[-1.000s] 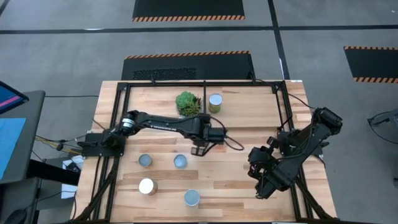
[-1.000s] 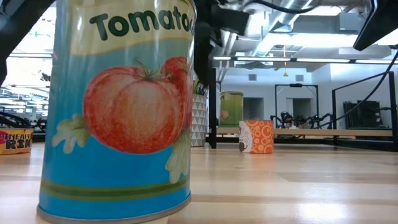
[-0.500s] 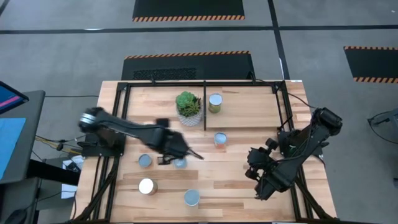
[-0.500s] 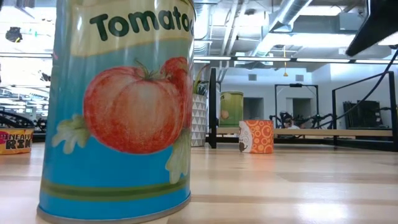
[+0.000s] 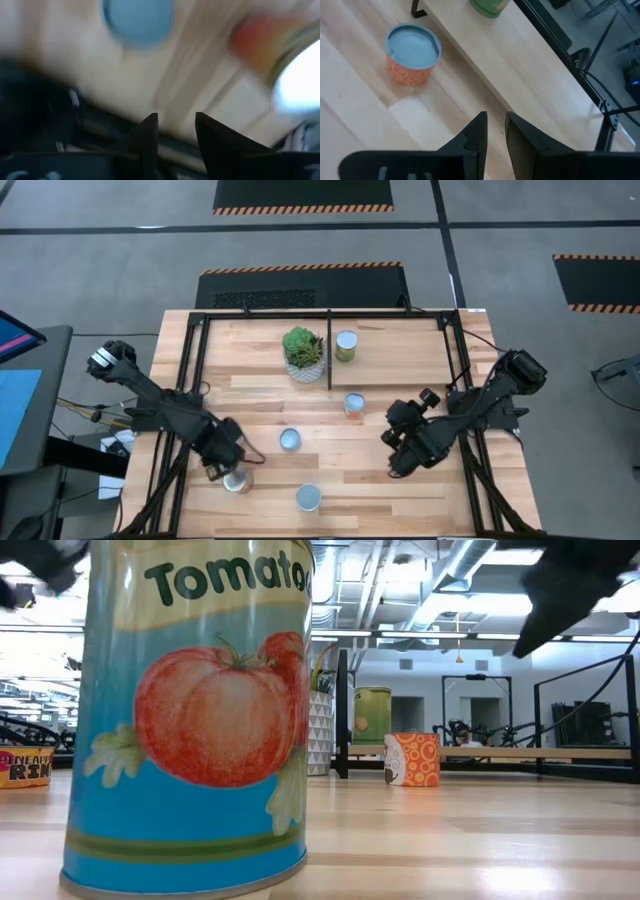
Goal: Pick and place cans onto a shelf
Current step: Move the canned goods to the center on the table
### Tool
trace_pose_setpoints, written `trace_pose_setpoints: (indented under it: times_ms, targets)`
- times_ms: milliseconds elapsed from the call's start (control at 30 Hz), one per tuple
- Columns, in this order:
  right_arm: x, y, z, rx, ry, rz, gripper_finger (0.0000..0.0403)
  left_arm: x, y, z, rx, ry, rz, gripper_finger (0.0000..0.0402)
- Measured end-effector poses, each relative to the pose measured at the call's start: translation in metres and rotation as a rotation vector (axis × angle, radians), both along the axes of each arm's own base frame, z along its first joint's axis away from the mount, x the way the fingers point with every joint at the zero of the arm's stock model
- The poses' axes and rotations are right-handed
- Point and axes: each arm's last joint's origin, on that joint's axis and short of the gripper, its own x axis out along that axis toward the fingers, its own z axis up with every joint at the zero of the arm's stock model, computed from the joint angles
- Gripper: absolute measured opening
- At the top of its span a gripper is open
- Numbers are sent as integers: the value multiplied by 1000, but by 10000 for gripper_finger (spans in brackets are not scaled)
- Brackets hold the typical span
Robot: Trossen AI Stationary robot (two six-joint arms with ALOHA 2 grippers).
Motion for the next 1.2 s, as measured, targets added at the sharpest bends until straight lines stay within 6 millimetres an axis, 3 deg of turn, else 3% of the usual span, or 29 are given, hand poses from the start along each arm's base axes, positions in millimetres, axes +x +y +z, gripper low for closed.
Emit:
trace_pose_setpoints:
  times_ms: [133, 333, 433, 533, 667, 767, 1033, 1200]
  targets:
    - [6, -7, -1, 0, 19, -1, 93, -7, -20, -20, -117, 58, 27, 103]
    - [6, -8, -1, -7, 34, 10, 93, 13, -55, -35, -301, -166, 16, 45]
    - [5, -8, 0, -15, 45, 11, 93, 24, -52, -45, -134, -306, 38, 9]
    - [4, -9, 0, -27, 62, 11, 93, 44, -38, -52, 37, -434, 15, 7]
    - [3, -12, 1, -38, 80, 3, 93, 65, -38, -41, 11, -469, -73, 1]
    - [4, -13, 1, -38, 80, 0, 93, 53, -41, -36, 8, -350, -102, 1]
    - [4, -13, 1, -40, 82, 0, 93, 10, -27, -33, 302, -1, -54, 0]
    - [4, -13, 1, -42, 87, 4, 93, 0, -15, -49, 334, 87, -43, 0]
